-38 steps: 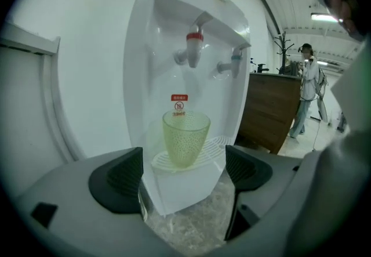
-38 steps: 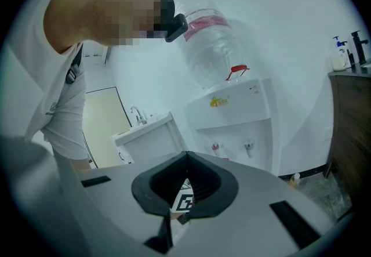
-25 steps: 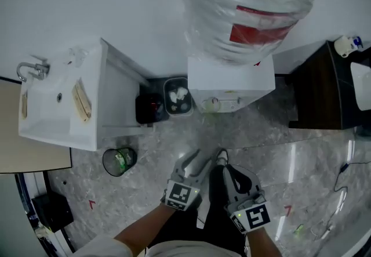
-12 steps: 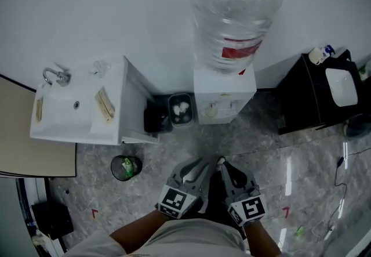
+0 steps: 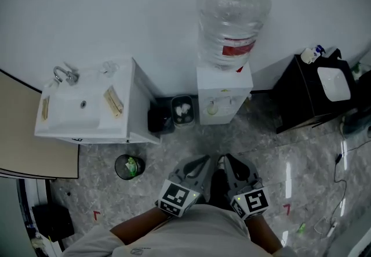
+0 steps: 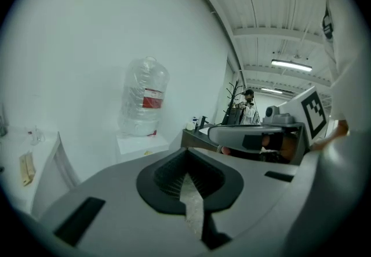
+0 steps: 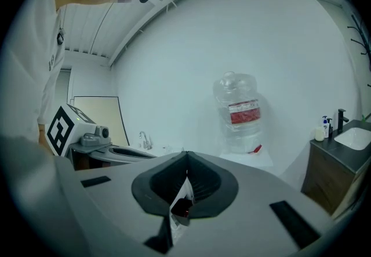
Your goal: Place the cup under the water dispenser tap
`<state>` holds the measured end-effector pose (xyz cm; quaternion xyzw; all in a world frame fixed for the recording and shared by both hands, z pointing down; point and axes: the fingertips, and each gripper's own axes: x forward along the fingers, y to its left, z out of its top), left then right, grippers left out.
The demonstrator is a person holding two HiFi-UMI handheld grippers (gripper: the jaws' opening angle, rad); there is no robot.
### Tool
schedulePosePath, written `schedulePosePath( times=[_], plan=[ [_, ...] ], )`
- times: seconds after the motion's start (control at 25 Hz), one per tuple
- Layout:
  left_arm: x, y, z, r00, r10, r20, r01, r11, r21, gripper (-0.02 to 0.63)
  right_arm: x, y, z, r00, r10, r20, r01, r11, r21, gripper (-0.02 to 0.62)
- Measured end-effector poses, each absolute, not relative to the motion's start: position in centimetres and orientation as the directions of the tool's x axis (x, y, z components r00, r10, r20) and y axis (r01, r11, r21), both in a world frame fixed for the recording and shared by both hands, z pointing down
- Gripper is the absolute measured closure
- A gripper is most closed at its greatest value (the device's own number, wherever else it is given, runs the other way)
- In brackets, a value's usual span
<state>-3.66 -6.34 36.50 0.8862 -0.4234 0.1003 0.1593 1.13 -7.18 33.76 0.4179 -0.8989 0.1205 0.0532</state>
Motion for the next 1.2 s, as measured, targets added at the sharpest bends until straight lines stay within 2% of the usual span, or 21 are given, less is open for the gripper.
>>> schedulePosePath(
  times=[0.64,1.2],
  plan=[
    [-5.6,-3.5,34.0,0.625,-0.731,0.273,-0.780,-0.602,0.174,0.600,-1.9,-4.2,31.2,-0.657,-0.727,0.197,-0.751,0.655,-0.087,0.580],
    [-4.9,-2.5,34.5,0.629,-0.726,0.278,-0.776,-0.604,0.179,0.600,-1.4,-3.3,31.6,-0.651,-0.730,0.207,-0.756,0.649,-0.087,0.580]
  ],
)
